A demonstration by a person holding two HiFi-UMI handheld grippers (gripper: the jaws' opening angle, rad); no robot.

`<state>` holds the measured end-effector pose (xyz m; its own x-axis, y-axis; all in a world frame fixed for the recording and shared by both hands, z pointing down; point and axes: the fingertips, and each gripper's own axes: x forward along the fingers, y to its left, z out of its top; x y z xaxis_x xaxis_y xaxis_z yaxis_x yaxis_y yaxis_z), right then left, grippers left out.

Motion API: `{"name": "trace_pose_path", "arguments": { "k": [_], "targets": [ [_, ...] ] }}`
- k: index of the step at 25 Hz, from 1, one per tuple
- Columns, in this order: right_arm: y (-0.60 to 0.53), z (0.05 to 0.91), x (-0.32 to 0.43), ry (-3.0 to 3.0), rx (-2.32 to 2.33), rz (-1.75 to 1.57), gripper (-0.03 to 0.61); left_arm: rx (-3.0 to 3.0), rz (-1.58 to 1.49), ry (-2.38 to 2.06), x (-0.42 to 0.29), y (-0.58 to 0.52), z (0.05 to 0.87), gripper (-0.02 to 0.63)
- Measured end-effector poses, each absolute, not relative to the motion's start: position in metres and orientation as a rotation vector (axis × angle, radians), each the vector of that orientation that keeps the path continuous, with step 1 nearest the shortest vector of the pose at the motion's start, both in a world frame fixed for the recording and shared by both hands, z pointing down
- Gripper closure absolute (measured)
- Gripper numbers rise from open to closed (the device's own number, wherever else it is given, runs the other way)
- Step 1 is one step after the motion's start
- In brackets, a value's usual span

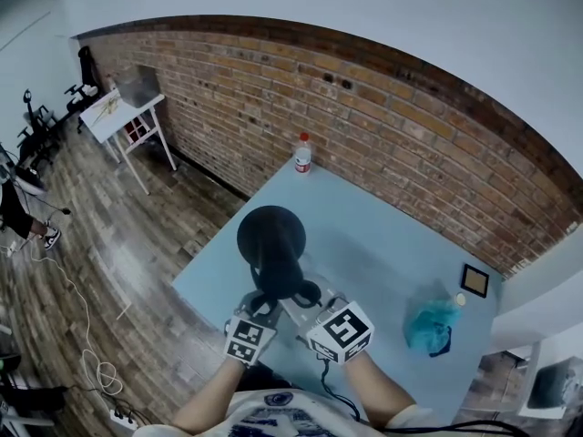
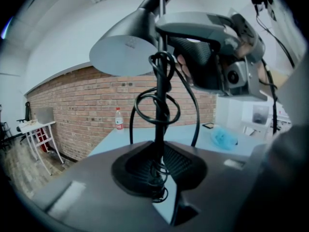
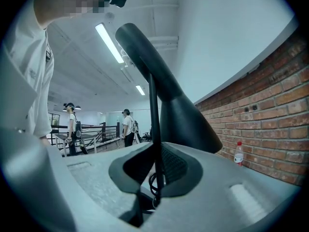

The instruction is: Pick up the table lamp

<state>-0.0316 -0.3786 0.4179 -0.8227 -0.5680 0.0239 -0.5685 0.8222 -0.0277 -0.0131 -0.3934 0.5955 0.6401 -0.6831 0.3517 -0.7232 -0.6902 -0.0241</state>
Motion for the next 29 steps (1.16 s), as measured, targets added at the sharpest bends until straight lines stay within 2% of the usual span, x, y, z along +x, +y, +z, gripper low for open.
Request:
{"name": "trace_pose_path", "arguments": {
  "k": [29],
  "targets": [
    [-0.380, 0.405, -0.024, -2.985, 0.923, 0.036, 0.544, 2.753, 0.517, -1.190, -0.008, -0.400, 0.582, 0.555]
  ]
}}
